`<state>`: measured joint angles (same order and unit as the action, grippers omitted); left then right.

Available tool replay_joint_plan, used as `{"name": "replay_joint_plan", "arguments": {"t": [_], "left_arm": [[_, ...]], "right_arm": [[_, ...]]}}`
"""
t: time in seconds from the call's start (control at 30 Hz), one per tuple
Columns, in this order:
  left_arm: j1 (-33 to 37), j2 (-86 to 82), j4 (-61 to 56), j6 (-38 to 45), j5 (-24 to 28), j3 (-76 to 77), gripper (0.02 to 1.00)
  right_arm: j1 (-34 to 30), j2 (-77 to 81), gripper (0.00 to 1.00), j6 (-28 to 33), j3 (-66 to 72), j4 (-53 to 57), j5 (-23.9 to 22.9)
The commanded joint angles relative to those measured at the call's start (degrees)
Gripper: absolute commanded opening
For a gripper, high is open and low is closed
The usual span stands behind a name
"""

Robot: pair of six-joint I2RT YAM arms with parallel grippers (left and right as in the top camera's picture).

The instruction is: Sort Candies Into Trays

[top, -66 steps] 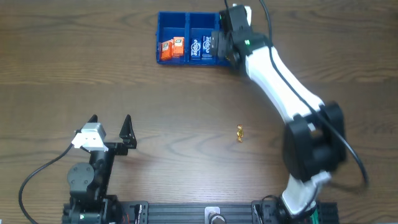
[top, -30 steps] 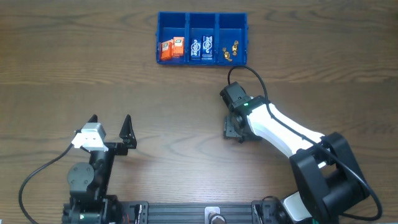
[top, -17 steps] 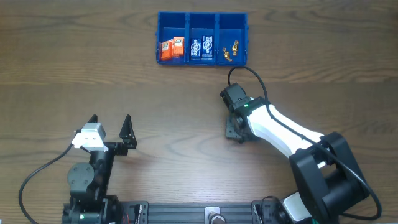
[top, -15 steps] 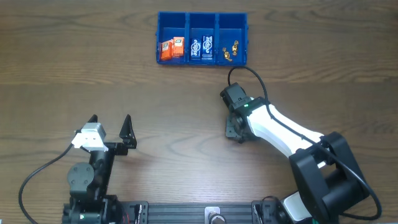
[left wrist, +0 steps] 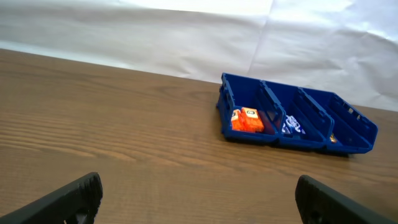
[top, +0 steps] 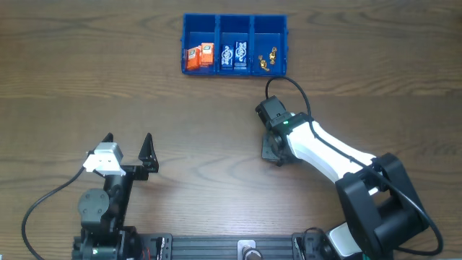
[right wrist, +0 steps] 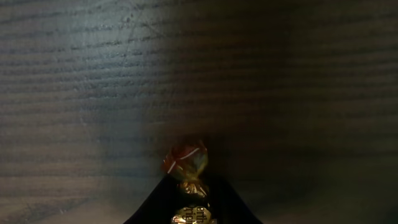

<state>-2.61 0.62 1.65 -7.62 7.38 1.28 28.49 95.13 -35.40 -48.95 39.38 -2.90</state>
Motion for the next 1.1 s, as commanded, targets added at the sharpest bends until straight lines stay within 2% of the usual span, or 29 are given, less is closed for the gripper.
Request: {"name": "replay_joint_plan", "arguments": {"t": [0.03,0.2,0.37,0.57,0.73,0.87,1.0,1.1], "left_arm": [[0.35,-0.35,2.08,0.35,1.05,-1.01,0.998],[0.35,-0.35,2.05,0.35,1.05,-1.01,0.998],[0.35,-0.35,2.08,0.35,1.05,-1.01,0.998],[0.35,-0.35,2.05,0.35,1.05,-1.01,0.998],[0.35,-0.35,2.08,0.35,1.05,-1.01,0.998],[0.35,-0.35,2.08,0.35,1.05,-1.01,0.998],[0.35,-0.35,2.08,0.35,1.05,-1.01,0.996],[0.35,-0.35,2.08,0.35,1.05,-1.01,0.998]], "right_arm": [[1.66,-0.15,0.163,-0.44,-5.6,3.17,1.05],[1.92,0.13,0.163,4.24,-20.81,10.49,-2.82],[-2.62,6.73,0.161,8.57,-41.75,15.78,-6.54],[-5.75,21.46,0.163,12.02,-63.01,16.28,-16.13],[-7.65,27.78,0.172,12.96,-66.86,11.93,-16.22],[-9.05,29.18,0.18,12.98,-66.86,9.73,-13.9],[-9.29,29.2,0.187,13.0,-66.86,8.79,-13.51],[-9.27,29.2,0.283,13.35,-66.86,8.61,-13.55]]}}
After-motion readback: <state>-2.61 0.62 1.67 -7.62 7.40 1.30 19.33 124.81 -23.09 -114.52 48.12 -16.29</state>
